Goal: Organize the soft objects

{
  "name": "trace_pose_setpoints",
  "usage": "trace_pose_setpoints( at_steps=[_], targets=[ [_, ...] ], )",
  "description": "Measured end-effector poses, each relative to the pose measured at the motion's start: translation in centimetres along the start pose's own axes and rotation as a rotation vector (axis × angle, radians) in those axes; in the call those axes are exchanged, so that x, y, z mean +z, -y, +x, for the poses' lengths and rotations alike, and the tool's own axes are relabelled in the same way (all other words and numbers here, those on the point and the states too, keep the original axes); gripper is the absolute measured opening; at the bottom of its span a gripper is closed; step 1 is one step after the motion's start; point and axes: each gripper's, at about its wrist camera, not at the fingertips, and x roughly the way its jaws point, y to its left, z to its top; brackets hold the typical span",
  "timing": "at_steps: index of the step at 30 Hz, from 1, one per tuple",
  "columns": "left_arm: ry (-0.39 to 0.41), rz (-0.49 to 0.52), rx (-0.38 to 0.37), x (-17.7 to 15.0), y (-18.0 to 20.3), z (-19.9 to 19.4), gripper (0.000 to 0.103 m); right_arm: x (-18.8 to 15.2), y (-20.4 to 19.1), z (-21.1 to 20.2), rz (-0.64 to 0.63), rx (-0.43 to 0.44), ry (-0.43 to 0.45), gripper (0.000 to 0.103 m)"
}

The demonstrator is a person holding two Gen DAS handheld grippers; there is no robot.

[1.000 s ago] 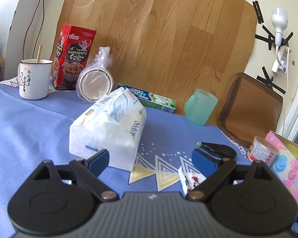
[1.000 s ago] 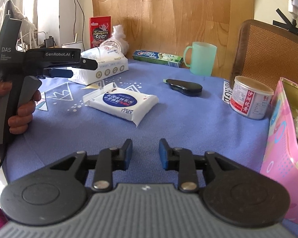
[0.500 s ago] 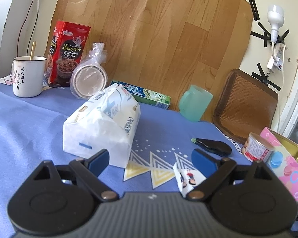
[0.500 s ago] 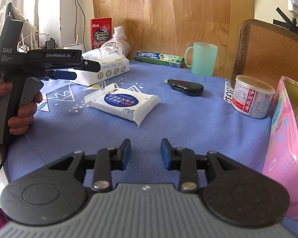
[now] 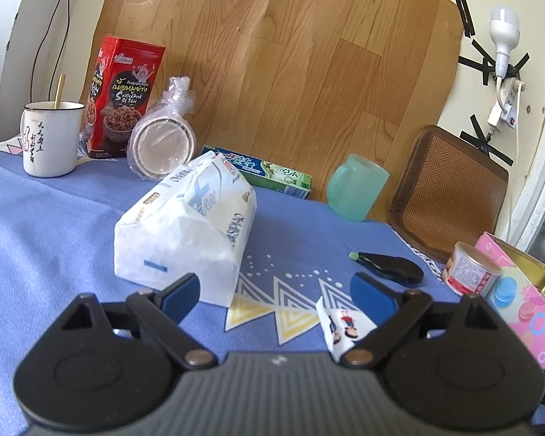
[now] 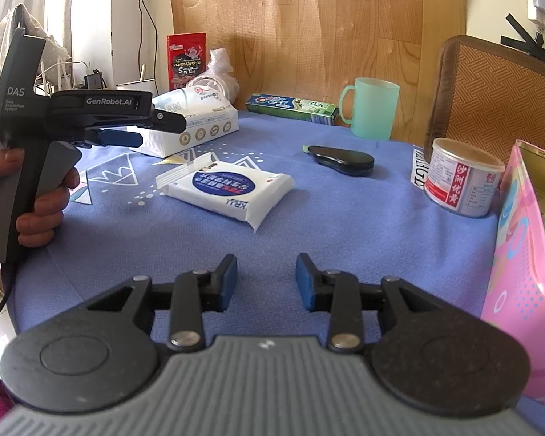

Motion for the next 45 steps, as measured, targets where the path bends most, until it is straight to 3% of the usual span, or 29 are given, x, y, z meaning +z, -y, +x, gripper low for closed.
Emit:
trace_pose_setpoints(
  at_steps=[11,19,26,30,31,32,34,36,42,45],
  targets=[
    [0.000,-0.005,-0.002,0.1,0.0,-0.1,0.093,-0.1,0.0,0.0,-0.001,0.000,0.000,0.040],
    [-0.034,-0.062,-0.073,0.4,-1.0,0.0,0.092,1.0,-0.4,0.7,-0.035,0.036,-0.011,0.043],
    [-0.082,-0.052,-0.206,0.9,0.2,-0.5,0.089,3.3,-0.5,2.7,-0.071,0.091,-0.006,0.062],
    [-0.181,-0.030,-0.181,0.7,1.4,1.5,0.089,4.1,-0.3,4.6,-0.091,0.107,-0.037,0.070],
    [-0.233,-0.047,-0.180,0.5,1.4,2.6,0.088,4.2,-0.3,5.2,-0.094,0.110,-0.051,0.070],
    [-0.236,-0.044,-0.183,0.2,1.6,3.1,0.086,4.4,-0.3,5.8,-0.095,0.119,-0.068,0.070],
    [-0.256,0.001,-0.222,-0.3,2.9,3.4,0.074,4.4,-0.4,6.5,-0.089,0.136,-0.066,0.070],
    [-0.249,0.071,-0.183,-0.6,4.6,3.1,0.075,4.6,-0.8,6.7,-0.087,0.148,-0.059,0.059],
    [-0.243,0.019,-0.252,0.3,5.6,2.2,0.074,3.9,-1.4,4.1,-0.106,0.097,0.030,0.059],
    [-0.205,0.054,-0.278,1.6,7.7,1.4,0.074,4.1,-1.0,2.0,-0.106,0.063,0.095,0.059]
  ],
)
